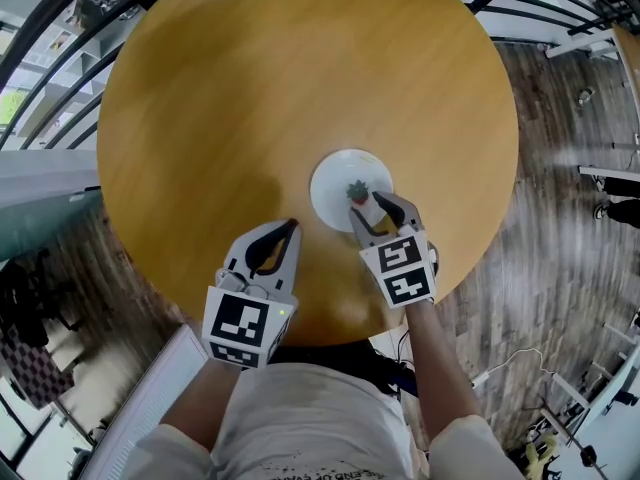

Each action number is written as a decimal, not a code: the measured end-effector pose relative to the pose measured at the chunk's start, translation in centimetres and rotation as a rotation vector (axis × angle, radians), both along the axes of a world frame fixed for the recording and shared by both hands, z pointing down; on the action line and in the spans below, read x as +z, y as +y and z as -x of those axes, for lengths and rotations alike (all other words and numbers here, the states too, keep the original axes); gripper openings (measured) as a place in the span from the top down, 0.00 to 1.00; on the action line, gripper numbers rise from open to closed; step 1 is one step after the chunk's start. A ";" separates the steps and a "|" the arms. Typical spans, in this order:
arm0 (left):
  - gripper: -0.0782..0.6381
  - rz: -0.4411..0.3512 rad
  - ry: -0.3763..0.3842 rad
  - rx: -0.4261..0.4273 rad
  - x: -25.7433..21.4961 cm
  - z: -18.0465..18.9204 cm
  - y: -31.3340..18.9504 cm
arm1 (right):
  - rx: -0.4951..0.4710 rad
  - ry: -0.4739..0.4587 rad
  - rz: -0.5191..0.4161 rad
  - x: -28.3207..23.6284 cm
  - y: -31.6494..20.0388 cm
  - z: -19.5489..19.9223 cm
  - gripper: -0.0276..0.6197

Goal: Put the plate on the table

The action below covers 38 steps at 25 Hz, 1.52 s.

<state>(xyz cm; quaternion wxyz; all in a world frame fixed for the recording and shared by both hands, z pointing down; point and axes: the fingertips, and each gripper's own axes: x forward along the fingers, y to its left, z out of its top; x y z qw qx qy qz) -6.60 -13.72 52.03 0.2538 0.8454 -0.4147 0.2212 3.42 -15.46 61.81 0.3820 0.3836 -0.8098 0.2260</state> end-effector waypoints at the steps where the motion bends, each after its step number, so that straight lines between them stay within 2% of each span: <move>1: 0.86 -0.004 0.001 0.001 -0.3 0.1 0.2 | 0.001 -0.014 -0.004 -0.5 0.3 0.1 0.66; 8: 0.86 -0.034 -0.002 0.013 -3.0 0.8 2.5 | 0.041 -0.086 -0.046 -5.0 3.7 0.3 0.68; 18: 0.86 -0.055 0.023 0.099 -6.7 -1.7 7.6 | 0.123 -0.137 -0.184 -12.5 8.5 -2.7 0.88; 24: 0.86 -0.094 0.063 0.110 -10.4 -2.8 9.3 | 0.197 -0.199 -0.240 -17.1 10.9 -4.7 0.90; 28: 0.86 -0.116 0.059 0.113 -11.6 -2.5 10.0 | 0.226 -0.232 -0.252 -18.5 12.3 -5.3 0.91; 38: 0.86 -0.137 0.070 0.099 -13.3 -2.7 10.7 | 0.208 -0.250 -0.269 -20.3 13.3 -5.2 0.92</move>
